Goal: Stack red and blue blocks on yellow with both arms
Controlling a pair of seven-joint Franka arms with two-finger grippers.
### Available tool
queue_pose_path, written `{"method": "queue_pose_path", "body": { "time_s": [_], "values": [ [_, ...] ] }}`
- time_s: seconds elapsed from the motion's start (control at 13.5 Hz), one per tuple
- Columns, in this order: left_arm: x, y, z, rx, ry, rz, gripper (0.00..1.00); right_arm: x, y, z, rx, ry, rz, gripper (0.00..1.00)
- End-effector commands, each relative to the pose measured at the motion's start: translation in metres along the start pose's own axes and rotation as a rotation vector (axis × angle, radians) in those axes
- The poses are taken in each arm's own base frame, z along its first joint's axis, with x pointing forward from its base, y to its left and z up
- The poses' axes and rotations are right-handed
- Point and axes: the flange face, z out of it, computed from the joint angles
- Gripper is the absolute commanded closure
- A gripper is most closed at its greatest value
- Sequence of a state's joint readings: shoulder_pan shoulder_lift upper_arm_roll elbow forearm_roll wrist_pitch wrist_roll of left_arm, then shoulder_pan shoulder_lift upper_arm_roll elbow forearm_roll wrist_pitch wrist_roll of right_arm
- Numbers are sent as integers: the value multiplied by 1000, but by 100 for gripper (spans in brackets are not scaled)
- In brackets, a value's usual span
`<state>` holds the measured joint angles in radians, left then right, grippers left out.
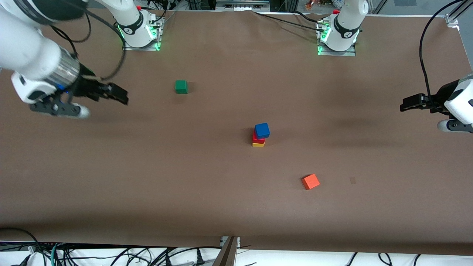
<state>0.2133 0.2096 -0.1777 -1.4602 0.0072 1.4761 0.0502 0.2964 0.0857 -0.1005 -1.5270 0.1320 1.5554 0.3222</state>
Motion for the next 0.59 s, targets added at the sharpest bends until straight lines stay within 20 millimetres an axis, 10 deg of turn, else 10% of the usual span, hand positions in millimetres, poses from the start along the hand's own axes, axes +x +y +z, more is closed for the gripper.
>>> {"method": "queue_pose_path", "body": {
  "time_s": [0.0, 0.52],
  "values": [
    [-1, 3, -5, -8, 10, -3, 0, -36, 45, -1, -18, 25, -56, 0],
    [-1, 3, -5, -8, 10, -4, 0, -26, 45, -12, -51, 47, -138, 0]
  ]
}}
